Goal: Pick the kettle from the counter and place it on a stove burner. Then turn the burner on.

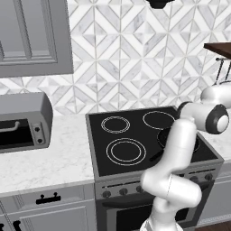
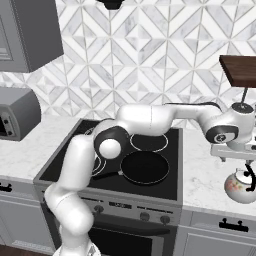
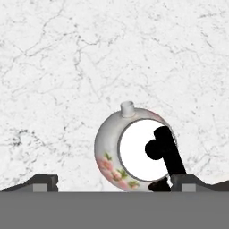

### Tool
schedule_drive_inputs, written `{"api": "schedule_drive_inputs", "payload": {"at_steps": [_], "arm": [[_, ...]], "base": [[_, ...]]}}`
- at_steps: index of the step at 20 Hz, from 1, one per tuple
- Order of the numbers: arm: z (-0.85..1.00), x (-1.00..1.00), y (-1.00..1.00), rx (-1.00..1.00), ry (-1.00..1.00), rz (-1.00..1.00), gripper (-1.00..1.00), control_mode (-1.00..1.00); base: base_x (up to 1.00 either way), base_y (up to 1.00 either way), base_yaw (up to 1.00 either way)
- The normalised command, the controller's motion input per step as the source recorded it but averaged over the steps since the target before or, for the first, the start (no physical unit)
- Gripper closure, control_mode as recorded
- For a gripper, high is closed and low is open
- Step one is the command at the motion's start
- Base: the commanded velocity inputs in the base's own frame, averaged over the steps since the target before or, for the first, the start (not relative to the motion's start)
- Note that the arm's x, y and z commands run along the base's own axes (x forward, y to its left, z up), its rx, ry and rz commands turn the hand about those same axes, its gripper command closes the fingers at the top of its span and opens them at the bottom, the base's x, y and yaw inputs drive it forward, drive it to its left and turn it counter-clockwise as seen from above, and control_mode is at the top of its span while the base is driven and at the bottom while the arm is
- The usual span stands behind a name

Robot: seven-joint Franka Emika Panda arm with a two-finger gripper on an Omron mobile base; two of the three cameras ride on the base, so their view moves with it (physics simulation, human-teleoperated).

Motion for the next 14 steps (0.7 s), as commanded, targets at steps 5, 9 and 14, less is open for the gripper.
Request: {"api": "schedule_drive_inputs", "payload": {"at_steps": [5, 9, 14], "arm": [[0.00, 0.00, -0.40, 0.01, 0.00, -0.06, -1.00, -1.00], [-0.01, 0.00, -0.34, 0.00, 0.00, -0.05, -1.00, -1.00], [-0.10, 0.00, -0.26, 0.00, 0.00, -0.02, -1.00, -1.00]], "base": [[0.00, 0.00, 0.00], [0.00, 0.00, 0.00], [0.00, 0.00, 0.00]]}}
